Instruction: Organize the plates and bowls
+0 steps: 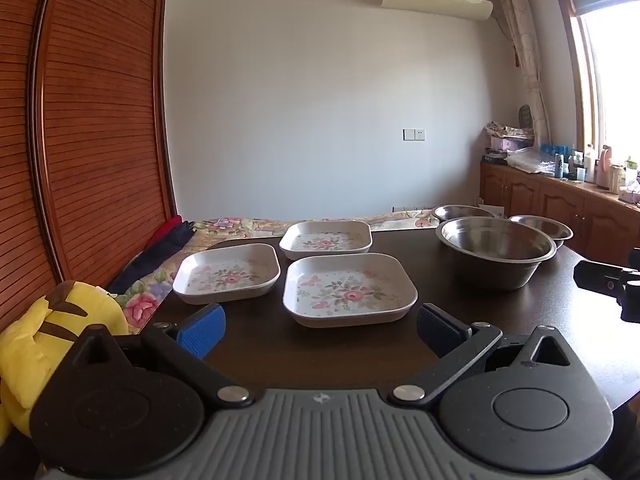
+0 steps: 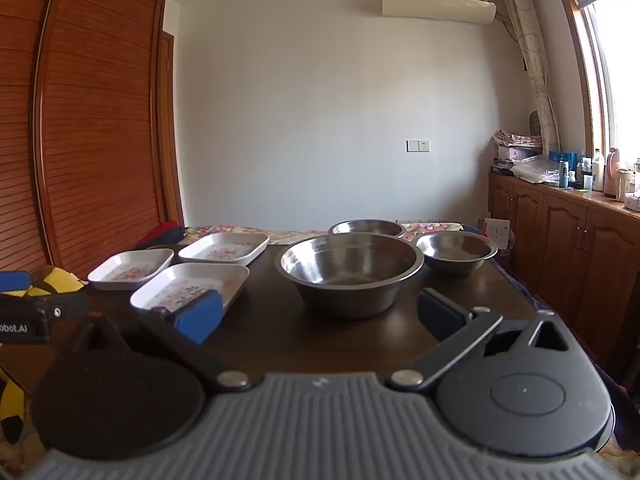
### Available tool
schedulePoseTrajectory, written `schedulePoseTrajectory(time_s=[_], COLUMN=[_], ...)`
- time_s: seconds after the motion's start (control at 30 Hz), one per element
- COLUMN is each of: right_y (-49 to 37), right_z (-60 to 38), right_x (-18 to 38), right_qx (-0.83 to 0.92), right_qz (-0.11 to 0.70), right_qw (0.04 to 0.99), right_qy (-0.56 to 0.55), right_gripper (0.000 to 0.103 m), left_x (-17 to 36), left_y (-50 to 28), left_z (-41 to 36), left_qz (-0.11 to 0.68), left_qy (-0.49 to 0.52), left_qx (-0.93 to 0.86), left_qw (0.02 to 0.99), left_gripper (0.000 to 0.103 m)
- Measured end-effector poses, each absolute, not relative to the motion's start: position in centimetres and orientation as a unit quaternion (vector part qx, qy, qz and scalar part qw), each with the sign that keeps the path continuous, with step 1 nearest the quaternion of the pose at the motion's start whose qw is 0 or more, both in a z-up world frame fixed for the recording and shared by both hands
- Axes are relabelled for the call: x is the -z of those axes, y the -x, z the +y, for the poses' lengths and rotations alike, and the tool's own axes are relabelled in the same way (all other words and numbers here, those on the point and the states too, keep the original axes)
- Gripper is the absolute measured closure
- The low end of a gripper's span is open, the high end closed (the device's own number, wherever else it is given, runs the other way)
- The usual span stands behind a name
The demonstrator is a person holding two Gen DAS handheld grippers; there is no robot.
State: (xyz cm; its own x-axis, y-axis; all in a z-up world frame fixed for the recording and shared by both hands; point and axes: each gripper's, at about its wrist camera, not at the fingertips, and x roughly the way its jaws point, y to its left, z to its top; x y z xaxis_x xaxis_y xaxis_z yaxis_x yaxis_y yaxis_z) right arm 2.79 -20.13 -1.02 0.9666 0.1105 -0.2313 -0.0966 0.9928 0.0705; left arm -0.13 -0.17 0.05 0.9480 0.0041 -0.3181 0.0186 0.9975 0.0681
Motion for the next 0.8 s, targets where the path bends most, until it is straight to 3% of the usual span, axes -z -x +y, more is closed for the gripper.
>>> schedulePoseTrajectory(time_s=[0.8], right_y=[-2.47], right_z=[-20.59], right_x=[1.02], right_qx=[-0.048], right_qz=[0.117], right_qw=[0.992], right_qy=[-0.022], right_gripper=[0.000], left_x=[0.15], left_y=[0.00], left_z=[0.18], left_qz=[0.164], left_qy=[-0.036], left_qx=[0.004], left_qw=[0.986], left_gripper=[0.000])
